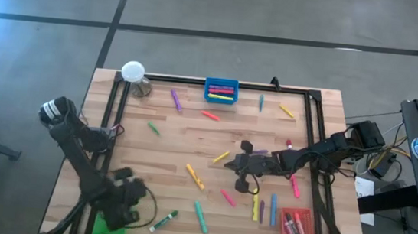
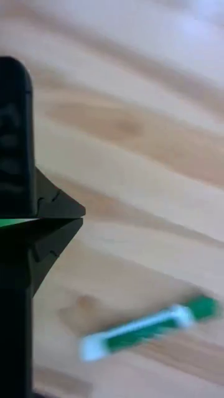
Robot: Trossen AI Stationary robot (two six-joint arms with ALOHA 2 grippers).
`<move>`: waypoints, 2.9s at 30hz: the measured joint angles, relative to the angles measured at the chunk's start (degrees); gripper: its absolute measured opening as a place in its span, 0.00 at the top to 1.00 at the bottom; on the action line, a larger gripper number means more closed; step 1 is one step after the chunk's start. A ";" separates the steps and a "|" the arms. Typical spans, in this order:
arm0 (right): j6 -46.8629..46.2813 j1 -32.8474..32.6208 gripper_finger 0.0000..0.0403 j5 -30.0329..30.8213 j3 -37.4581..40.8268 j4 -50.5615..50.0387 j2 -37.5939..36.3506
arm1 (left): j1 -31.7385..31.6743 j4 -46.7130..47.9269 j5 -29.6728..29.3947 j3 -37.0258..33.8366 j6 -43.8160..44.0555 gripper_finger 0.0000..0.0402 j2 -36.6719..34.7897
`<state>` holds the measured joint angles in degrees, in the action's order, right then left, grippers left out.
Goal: Pick & Place Markers
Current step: Put the left yellow pen into the green bin
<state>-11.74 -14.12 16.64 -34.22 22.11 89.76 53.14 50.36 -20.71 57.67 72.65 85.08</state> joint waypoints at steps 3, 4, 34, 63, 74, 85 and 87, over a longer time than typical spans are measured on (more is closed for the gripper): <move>0.17 0.00 0.98 0.01 0.00 1.28 0.00 | -5.84 -8.29 -1.08 -1.60 -15.16 1.00 -0.34; 0.17 0.00 0.98 0.01 0.00 1.45 0.00 | -7.95 -12.50 -0.87 -2.58 -20.32 1.00 -0.46; -18.76 -0.29 0.81 -1.90 -10.05 -45.26 -13.75 | -44.69 -116.19 18.21 -46.22 -69.54 1.00 -0.59; 15.70 10.54 0.61 -15.62 -39.43 -54.06 22.06 | -44.71 -110.97 12.26 -46.77 -69.18 1.00 -0.57; 18.37 11.44 0.69 -15.58 -43.55 -57.21 25.66 | -44.71 -110.71 12.26 -46.71 -69.21 1.00 -0.57; 19.04 12.41 0.79 -15.43 -42.99 -55.53 25.51 | -44.71 -110.72 12.26 -45.22 -65.44 1.00 -0.57; 18.98 12.45 0.79 -15.45 -42.99 -55.52 25.51 | -44.71 -110.70 12.29 -44.90 -65.10 1.00 -0.57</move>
<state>7.25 -1.67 1.19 -77.21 -33.41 115.26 8.43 -60.34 -8.43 12.77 7.55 84.51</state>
